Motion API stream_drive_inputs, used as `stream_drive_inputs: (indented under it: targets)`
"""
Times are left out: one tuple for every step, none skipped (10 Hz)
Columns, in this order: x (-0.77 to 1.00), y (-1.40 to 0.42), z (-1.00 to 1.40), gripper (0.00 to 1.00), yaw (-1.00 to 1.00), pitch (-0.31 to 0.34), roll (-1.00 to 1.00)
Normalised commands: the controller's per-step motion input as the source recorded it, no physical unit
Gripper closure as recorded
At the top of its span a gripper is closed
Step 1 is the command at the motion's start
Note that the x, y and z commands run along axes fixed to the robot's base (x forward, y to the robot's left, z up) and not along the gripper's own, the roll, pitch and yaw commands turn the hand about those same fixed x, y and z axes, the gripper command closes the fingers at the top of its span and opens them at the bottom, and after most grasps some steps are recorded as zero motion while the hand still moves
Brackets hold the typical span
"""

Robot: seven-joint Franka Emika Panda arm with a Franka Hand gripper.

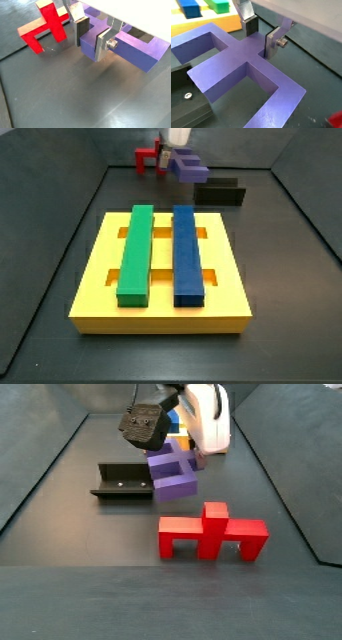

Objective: Pick up the purple object. Move up. Place the purple object on the fixture. Regrasp the purple object. Move to above the board. Insert the purple object.
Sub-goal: Place the purple object on the fixture.

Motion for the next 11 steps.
stream_drive_inputs:
  targets:
    - [0.31,-0.20,0.12,1.00,0.62,0.280,-0.24]
    - [0.26,-0.22,0.20,1.00,0.57,0.209,-0.48]
    - [0.23,-0.21,0.20,1.00,0.56,0.203,-0.56]
    - [0.14,-0.20,0.21,1.00,0.61,0.183,-0.58]
    - [0.19,-0.19,0.23,1.00,0.59,0.229,-0.52]
    - [0.25,-0.17,0.20,1.00,0.56,0.303,-0.46]
    - [0.27,-0.17,0.18,1.00,0.56,0.343,-0.40]
    - [0.28,-0.17,0.16,1.00,0.58,0.374,-0.32]
    - [0.33,-0.16,0.16,1.00,0.55,0.420,-0.29]
    - [0.47,-0.10,0.20,1.00,0.44,0.483,-0.21]
    - [0.48,-0.08,0.19,1.00,0.41,0.517,-0.24]
